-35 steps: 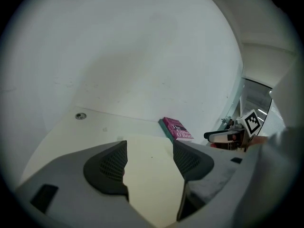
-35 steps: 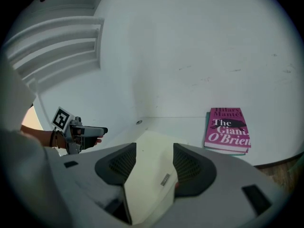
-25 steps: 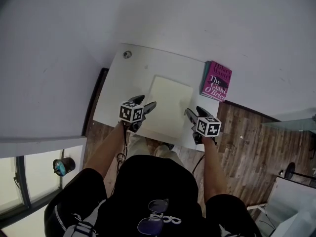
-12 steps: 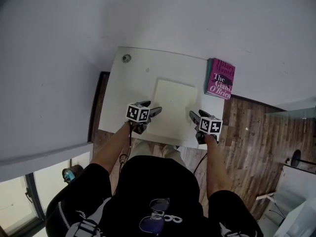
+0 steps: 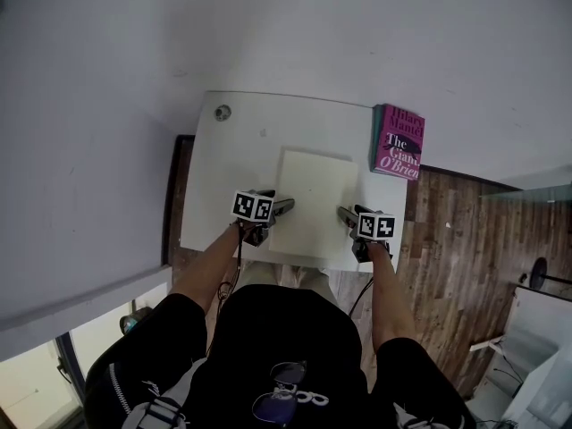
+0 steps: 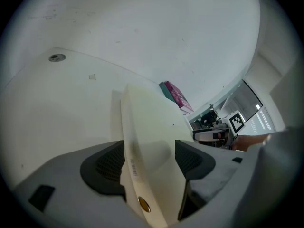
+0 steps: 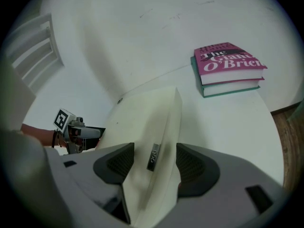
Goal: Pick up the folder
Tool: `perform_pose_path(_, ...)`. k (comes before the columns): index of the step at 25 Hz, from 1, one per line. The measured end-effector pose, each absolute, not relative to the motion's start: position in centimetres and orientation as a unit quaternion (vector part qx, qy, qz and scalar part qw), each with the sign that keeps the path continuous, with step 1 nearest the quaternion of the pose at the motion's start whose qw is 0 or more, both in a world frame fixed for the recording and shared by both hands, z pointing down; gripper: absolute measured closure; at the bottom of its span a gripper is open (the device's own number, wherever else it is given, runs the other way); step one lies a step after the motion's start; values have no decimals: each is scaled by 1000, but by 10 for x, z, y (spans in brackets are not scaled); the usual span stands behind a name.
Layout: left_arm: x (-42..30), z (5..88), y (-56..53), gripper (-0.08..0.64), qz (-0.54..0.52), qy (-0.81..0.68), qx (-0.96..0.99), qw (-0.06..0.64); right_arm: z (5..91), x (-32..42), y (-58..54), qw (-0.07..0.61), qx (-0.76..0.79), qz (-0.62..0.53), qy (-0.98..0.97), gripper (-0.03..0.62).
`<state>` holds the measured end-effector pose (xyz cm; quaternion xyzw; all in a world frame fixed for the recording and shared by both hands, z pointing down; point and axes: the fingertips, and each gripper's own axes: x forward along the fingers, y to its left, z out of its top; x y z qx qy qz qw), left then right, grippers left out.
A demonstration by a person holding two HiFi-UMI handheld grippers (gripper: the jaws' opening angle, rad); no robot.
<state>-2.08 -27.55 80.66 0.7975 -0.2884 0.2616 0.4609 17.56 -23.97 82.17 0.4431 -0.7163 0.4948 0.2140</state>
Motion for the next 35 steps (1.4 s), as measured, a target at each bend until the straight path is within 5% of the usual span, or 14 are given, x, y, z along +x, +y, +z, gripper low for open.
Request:
perform_pose_path(16, -13, 822, -279, 245, 287, -278, 784, 475, 837, 170, -236, 138, 400, 595, -683, 324)
perform_pose_path(35, -12, 821, -277, 245, 294, -291, 774, 480, 839, 170, -235, 133, 396, 600, -683, 324)
